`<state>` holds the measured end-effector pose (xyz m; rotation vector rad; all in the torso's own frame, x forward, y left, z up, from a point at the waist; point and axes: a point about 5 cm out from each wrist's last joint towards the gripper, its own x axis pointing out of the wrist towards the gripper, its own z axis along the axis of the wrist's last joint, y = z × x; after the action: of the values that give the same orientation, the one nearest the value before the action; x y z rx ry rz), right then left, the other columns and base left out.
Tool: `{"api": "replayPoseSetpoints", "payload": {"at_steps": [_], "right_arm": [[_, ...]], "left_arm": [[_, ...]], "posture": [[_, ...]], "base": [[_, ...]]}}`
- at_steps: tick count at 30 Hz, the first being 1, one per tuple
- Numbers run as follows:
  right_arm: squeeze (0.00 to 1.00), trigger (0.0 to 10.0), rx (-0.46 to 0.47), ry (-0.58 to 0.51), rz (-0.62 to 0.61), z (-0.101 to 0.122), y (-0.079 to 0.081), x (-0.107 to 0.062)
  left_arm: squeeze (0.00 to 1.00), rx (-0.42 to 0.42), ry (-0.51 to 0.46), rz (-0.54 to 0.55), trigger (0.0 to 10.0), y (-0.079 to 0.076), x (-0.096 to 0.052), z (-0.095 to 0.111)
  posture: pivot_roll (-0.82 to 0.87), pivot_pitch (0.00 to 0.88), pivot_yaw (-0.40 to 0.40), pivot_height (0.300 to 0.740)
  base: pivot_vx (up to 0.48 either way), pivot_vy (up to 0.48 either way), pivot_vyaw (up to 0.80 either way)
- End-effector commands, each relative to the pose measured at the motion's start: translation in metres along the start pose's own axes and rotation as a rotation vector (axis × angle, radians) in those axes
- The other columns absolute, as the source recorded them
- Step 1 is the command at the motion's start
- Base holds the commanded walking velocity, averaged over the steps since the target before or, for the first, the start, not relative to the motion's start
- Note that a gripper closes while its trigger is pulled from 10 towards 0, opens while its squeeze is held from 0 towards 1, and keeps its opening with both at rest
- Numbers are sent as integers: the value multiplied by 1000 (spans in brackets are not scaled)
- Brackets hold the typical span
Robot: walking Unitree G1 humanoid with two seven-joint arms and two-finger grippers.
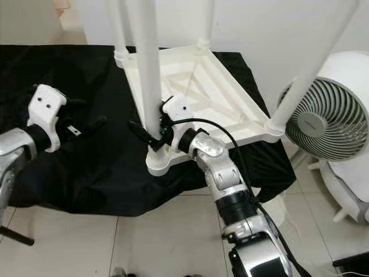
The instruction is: Building children table
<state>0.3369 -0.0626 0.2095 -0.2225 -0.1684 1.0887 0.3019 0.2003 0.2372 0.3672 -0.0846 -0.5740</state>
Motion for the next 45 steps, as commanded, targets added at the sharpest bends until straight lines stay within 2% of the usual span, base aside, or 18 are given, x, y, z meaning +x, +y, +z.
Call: {"api": "replayPoseSetpoints", "payload": {"at_steps": [1, 6, 7, 8, 10, 11, 17, 25, 27, 29, 30, 31, 33, 35, 36, 37, 39, 45], "right_arm": [[0, 10000, 31, 33, 67, -7, 2, 0], [0, 10000, 47, 36, 77, -8, -8, -1], [0, 3255, 63, 30, 84, -8, -11, 0], [0, 2627, 69, 28, 87, -8, -13, 1], [0, 2627, 74, 25, 95, -8, -15, 1], [0, 0, 71, 25, 100, -9, -14, 2], [0, 0, 77, 20, 107, -11, -12, 3], [0, 0, 79, 70, -67, -26, -12, 0], [0, 0, 87, 76, -138, -29, -11, -2], [0, 0, 125, 90, -346, -38, -9, -7], [0, 0, 125, 90, -346, -38, -9, -7], [0, 0, 152, 94, -450, -40, -5, -10], [0, 0, 152, 94, -450, -40, -5, -10], [0, 0, 261, 104, -776, -47, 8, -21], [0, 0, 261, 104, -776, -47, 8, -21], [0, 0, 310, 118, -926, -51, 14, -28], [0, 0, 338, 144, -1084, -56, 21, -35], [0, 0, 318, 125, -1073, -52, 18, -28]], "left_arm": [[0, -9, 6, 61, 10000, 2, -4, -1], [0, -22, -3, 43, 10000, -5, -3, 0], [0, -41, -5, 18, 10000, -9, -1, 1], [0, -53, -8, -5, 10000, -12, 1, 3], [0, -65, -10, -26, 10000, -14, 2, 4], [0, -60, -8, -34, 10000, -16, 2, 4], [0, -59, -3, -43, 10000, -19, 4, 4], [0, -67, 6, -32, 10000, -19, 3, 3], [0, -69, 7, -27, 10000, -18, 3, 2], [0, -73, 10, -15, 10000, -17, 3, 2], [0, -73, 10, -15, 10000, -17, 3, 2], [0, -74, 11, -10, 10000, -17, 4, 2], [0, -74, 11, -10, 10000, -17, 4, 2], [0, -76, 12, -8, 10000, -16, 7, 2], [0, -76, 12, -8, 10000, -16, 7, 2], [0, -76, 12, -9, 10000, -16, 8, 2], [0, -75, 12, -14, 10000, -16, 10, 2], [0, -73, 14, -20, 10000, -16, 11, 2]], "posture": [[47, 92, -27, 740], [47, 95, -22, 740], [48, 96, -23, 740], [48, 96, -23, 740], [50, 98, -20, 740], [49, 97, -17, 740], [47, 101, -14, 740], [41, 108, -16, 740], [41, 109, -19, 740], [37, 114, -20, 740], [37, 114, -20, 740], [30, 116, -16, 740], [30, 116, -16, 740], [22, 118, -11, 740], [22, 118, -11, 740], [16, 120, -6, 740], [13, 121, -2, 740], [11, 122, 6, 740]], "base": [[0, 0, 0], [0, 0, 0], [0, 0, 0], [0, 0, 0], [0, 0, 0], [0, 0, 0], [0, 0, 0], [0, 0, 0], [0, 0, 0], [0, 0, 0], [0, 0, 0], [0, 0, 0], [0, 0, 0], [0, 0, 0], [0, 0, 0], [0, 0, 0], [0, 0, 0], [0, 0, 0]]}}
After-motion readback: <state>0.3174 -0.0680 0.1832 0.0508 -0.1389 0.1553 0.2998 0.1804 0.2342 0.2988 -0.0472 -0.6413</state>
